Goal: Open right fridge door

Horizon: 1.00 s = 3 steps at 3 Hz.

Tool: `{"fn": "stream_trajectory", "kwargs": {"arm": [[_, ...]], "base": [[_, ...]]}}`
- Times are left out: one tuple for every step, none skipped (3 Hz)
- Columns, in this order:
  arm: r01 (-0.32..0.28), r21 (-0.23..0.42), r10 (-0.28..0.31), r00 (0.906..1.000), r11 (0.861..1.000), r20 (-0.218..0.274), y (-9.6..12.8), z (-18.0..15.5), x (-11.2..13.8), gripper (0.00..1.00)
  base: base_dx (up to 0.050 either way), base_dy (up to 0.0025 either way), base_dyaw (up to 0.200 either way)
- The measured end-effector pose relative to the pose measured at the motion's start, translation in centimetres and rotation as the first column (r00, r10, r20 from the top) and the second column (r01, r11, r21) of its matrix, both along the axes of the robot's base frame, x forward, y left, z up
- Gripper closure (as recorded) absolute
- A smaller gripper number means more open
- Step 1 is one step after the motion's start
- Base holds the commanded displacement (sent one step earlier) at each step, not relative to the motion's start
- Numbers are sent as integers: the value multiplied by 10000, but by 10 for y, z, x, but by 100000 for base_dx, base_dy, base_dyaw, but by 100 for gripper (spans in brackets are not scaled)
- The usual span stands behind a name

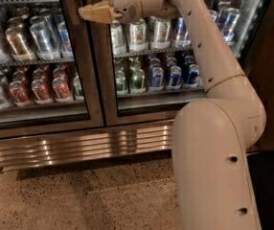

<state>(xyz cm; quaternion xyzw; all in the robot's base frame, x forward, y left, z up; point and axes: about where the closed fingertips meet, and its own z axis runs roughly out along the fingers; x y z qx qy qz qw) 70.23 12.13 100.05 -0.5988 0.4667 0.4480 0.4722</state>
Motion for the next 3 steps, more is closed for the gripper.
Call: {"fn": "stream_trajectory", "kwargs": {"arm": [[0, 0, 0, 10000, 10000, 0, 0, 0, 0, 34], [-1, 0, 1, 10000, 10000, 0, 0, 0, 0, 11], [-1, 0, 1, 10000, 10000, 0, 0, 0, 0, 0]], "base": [[0, 0, 0], [0, 0, 0], [0, 0, 0]]}}
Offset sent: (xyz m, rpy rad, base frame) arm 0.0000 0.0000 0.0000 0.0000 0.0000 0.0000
